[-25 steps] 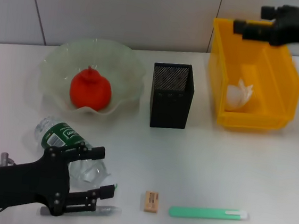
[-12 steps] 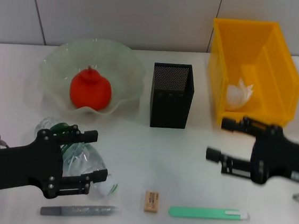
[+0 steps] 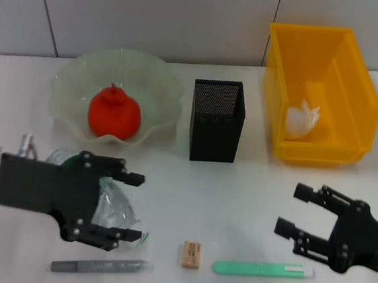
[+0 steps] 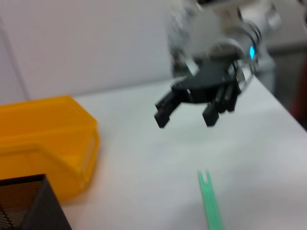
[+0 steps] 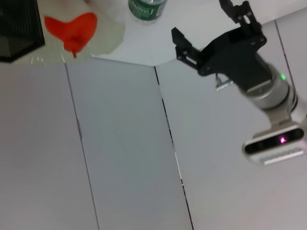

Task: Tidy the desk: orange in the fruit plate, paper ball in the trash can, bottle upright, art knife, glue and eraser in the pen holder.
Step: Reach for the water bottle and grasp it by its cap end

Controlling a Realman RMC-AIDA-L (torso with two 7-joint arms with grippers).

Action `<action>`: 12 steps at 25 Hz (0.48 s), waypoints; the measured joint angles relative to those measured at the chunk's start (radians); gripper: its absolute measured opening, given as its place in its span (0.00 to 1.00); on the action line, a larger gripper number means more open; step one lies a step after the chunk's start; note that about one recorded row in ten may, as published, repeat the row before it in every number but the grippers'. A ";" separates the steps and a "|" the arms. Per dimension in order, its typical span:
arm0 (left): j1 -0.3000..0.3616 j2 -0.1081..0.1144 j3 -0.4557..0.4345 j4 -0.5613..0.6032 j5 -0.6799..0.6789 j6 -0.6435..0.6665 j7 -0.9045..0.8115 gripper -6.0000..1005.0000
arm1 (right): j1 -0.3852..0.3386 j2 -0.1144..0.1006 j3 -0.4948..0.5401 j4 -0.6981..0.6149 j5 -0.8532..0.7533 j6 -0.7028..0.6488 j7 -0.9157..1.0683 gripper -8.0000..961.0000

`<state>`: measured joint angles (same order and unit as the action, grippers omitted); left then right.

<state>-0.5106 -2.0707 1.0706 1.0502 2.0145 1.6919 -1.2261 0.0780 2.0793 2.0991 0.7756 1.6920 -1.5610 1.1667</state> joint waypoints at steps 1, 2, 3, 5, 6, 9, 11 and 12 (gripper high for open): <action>0.000 0.000 0.000 0.000 0.000 0.000 0.000 0.78 | -0.006 0.000 0.000 -0.003 -0.004 -0.003 0.000 0.82; -0.011 -0.001 0.046 0.047 0.023 -0.014 -0.031 0.78 | -0.012 -0.001 0.000 -0.005 -0.009 -0.008 -0.001 0.82; -0.022 -0.001 0.090 0.084 0.049 -0.028 -0.053 0.78 | -0.017 -0.001 0.000 -0.006 -0.015 -0.013 -0.001 0.82; -0.045 -0.001 0.172 0.138 0.108 -0.057 -0.083 0.78 | -0.025 -0.002 0.000 -0.006 -0.027 -0.019 -0.001 0.82; -0.057 -0.001 0.217 0.163 0.141 -0.072 -0.100 0.78 | -0.029 -0.002 0.001 -0.007 -0.031 -0.021 -0.002 0.82; -0.090 -0.005 0.351 0.218 0.227 -0.108 -0.159 0.78 | -0.033 -0.001 0.001 -0.019 -0.034 -0.022 -0.002 0.82; -0.109 -0.007 0.426 0.241 0.284 -0.133 -0.194 0.78 | -0.033 0.000 0.001 -0.032 -0.034 -0.022 -0.003 0.82; -0.121 -0.008 0.468 0.250 0.320 -0.145 -0.216 0.78 | -0.032 0.000 0.001 -0.034 -0.034 -0.022 -0.003 0.82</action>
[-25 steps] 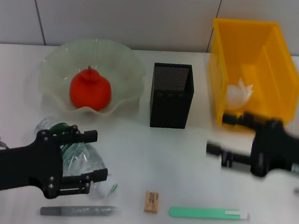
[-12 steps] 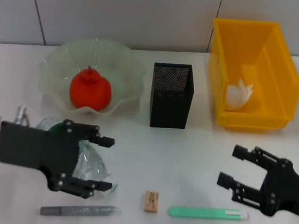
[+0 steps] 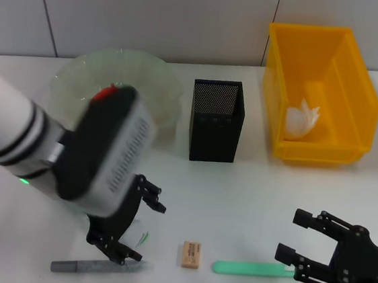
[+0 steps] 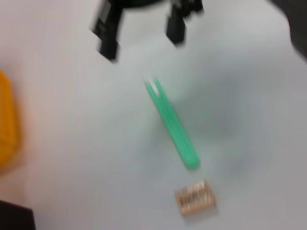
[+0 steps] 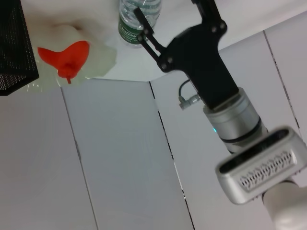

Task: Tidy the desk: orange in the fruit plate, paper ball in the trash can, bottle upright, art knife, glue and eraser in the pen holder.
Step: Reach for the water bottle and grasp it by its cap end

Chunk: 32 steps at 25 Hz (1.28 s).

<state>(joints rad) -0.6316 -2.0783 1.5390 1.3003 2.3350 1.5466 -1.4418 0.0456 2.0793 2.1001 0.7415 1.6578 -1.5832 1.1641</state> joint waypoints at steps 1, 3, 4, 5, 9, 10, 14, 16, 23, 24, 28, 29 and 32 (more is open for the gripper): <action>-0.020 -0.001 0.064 0.014 0.052 -0.008 -0.029 0.78 | 0.003 0.001 -0.001 -0.007 -0.001 0.000 0.000 0.82; -0.028 -0.001 0.086 0.019 0.067 -0.008 -0.034 0.78 | 0.004 0.000 -0.001 -0.010 -0.001 0.000 0.000 0.82; -0.036 -0.001 0.107 0.022 0.084 -0.009 -0.039 0.78 | 0.005 0.000 -0.002 -0.013 -0.001 0.000 0.000 0.82; -0.043 -0.001 0.123 0.024 0.097 -0.009 -0.043 0.78 | 0.006 0.000 -0.003 -0.014 -0.001 0.000 0.000 0.82; -0.076 -0.002 0.189 0.028 0.178 -0.009 -0.076 0.70 | 0.006 0.000 -0.005 -0.018 -0.001 -0.001 0.000 0.82; -0.079 -0.002 0.195 0.028 0.185 -0.008 -0.081 0.69 | 0.006 0.000 -0.005 -0.020 -0.001 -0.001 0.000 0.82; -0.092 -0.002 0.216 0.030 0.205 -0.007 -0.095 0.69 | 0.005 0.000 -0.005 -0.024 -0.001 -0.001 0.001 0.82; -0.102 -0.002 0.225 0.029 0.214 -0.008 -0.102 0.69 | 0.005 0.000 -0.003 -0.026 -0.001 -0.002 0.003 0.82; -0.113 -0.002 0.278 -0.001 0.217 -0.048 -0.107 0.68 | 0.005 0.001 0.000 -0.030 -0.001 -0.005 0.007 0.82; -0.114 -0.002 0.286 -0.005 0.218 -0.057 -0.107 0.67 | 0.005 0.001 0.000 -0.030 0.000 -0.006 0.007 0.82; -0.116 -0.002 0.301 -0.008 0.220 -0.081 -0.107 0.66 | 0.007 0.000 0.000 -0.030 0.002 -0.009 0.007 0.82; -0.117 -0.002 0.302 -0.010 0.220 -0.085 -0.107 0.65 | 0.007 0.000 0.000 -0.031 0.002 -0.009 0.007 0.82; -0.120 -0.002 0.313 -0.025 0.221 -0.103 -0.106 0.64 | 0.008 -0.001 0.000 -0.036 0.002 -0.010 0.007 0.82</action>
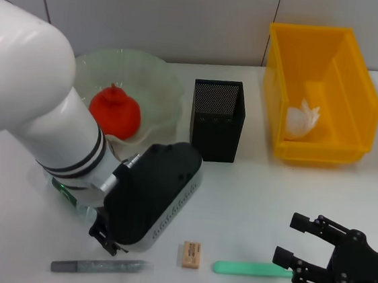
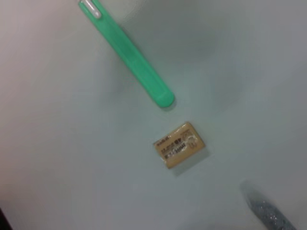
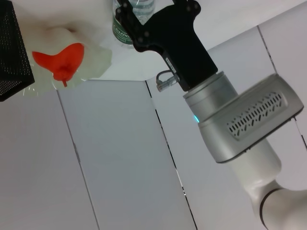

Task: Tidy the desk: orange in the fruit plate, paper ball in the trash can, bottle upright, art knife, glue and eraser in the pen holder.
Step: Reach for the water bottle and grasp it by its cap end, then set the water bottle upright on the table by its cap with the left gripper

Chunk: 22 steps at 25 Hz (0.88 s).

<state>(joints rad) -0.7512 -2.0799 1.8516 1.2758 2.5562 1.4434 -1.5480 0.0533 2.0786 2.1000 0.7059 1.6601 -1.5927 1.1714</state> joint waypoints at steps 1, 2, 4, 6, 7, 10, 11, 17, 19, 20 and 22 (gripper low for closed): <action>-0.001 0.000 0.003 -0.003 0.000 -0.003 0.000 0.64 | 0.000 0.000 0.000 -0.002 0.001 0.000 0.000 0.82; -0.002 0.000 0.010 -0.008 0.000 -0.009 0.000 0.63 | 0.000 0.000 0.000 -0.002 0.001 0.000 0.000 0.82; -0.003 0.000 0.025 -0.023 0.000 -0.028 0.000 0.63 | 0.000 0.000 0.000 -0.002 0.002 0.000 0.000 0.82; -0.003 0.000 0.034 -0.033 0.000 -0.042 0.001 0.62 | 0.001 0.000 0.000 -0.003 0.002 0.000 0.000 0.82; -0.004 0.000 0.038 -0.038 0.001 -0.048 0.002 0.61 | 0.001 0.000 0.000 -0.003 0.002 0.000 0.000 0.82; -0.004 0.000 0.050 -0.042 0.003 -0.051 0.010 0.60 | 0.002 0.000 0.001 -0.007 0.003 0.003 0.000 0.82; -0.005 0.000 0.057 -0.043 0.007 -0.049 0.012 0.60 | 0.003 0.000 0.001 -0.012 0.004 0.004 0.001 0.82; -0.010 0.000 0.082 -0.045 0.036 -0.059 0.011 0.57 | 0.024 0.000 0.014 -0.046 0.001 0.007 0.001 0.82; -0.010 0.000 0.082 -0.044 0.038 -0.061 0.012 0.56 | 0.027 -0.001 0.014 -0.049 0.000 0.007 0.001 0.82; -0.010 0.000 0.082 -0.043 0.039 -0.061 0.014 0.54 | 0.028 -0.001 0.015 -0.050 0.000 0.008 0.001 0.82; -0.006 0.000 0.080 -0.030 0.040 -0.053 0.014 0.49 | 0.030 -0.001 0.015 -0.051 0.000 0.008 0.001 0.82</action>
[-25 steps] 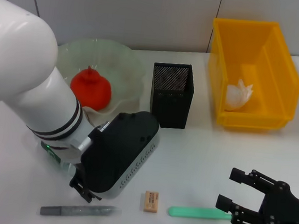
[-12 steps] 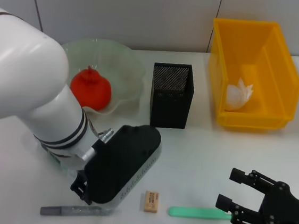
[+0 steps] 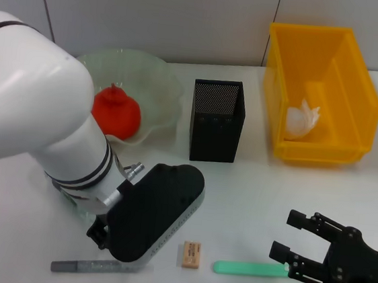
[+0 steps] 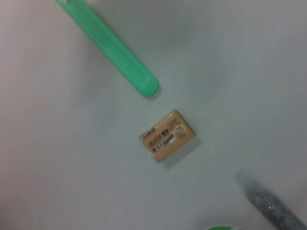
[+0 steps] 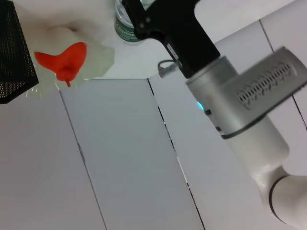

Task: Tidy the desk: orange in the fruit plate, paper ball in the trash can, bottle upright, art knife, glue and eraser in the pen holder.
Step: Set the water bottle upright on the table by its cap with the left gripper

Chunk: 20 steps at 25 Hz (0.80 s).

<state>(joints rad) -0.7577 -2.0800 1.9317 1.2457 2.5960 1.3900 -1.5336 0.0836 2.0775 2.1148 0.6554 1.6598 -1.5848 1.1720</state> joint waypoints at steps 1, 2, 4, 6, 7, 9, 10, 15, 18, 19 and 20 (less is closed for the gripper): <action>0.003 0.000 -0.008 0.014 -0.004 0.014 0.000 0.46 | 0.000 0.000 0.001 -0.001 0.000 0.000 0.000 0.82; 0.005 0.000 -0.017 0.026 -0.007 0.028 0.000 0.44 | 0.001 0.000 0.004 -0.001 0.000 -0.001 0.000 0.82; 0.007 0.000 -0.069 0.062 -0.038 0.083 0.002 0.44 | 0.001 0.000 0.010 -0.001 -0.001 -0.006 0.000 0.82; 0.008 0.001 -0.139 0.095 -0.080 0.140 0.004 0.44 | -0.001 -0.001 0.012 -0.001 0.000 -0.009 0.000 0.82; 0.010 0.002 -0.166 0.104 -0.097 0.160 0.005 0.44 | -0.003 -0.001 0.012 -0.001 0.000 -0.009 0.000 0.82; 0.018 0.004 -0.235 0.122 -0.137 0.200 0.013 0.44 | -0.005 -0.001 0.013 -0.001 0.000 -0.010 0.000 0.82; 0.027 0.005 -0.288 0.127 -0.163 0.216 0.022 0.44 | -0.006 -0.001 0.013 -0.001 0.001 -0.010 0.000 0.82; 0.079 0.008 -0.483 0.124 -0.308 0.251 0.067 0.44 | 0.000 -0.002 0.013 0.002 0.003 -0.013 0.004 0.82; 0.110 0.008 -0.550 0.114 -0.356 0.241 0.089 0.44 | 0.010 -0.003 0.013 0.003 0.003 -0.019 0.005 0.82; 0.124 0.008 -0.576 0.112 -0.370 0.231 0.091 0.44 | 0.014 -0.004 0.013 0.004 0.003 -0.022 0.009 0.82; 0.135 0.008 -0.594 0.110 -0.382 0.222 0.091 0.44 | 0.018 -0.006 0.013 0.006 0.003 -0.023 0.015 0.82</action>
<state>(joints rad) -0.6228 -2.0723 1.3376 1.3562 2.2136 1.6118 -1.4422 0.1018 2.0714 2.1277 0.6611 1.6633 -1.6077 1.1868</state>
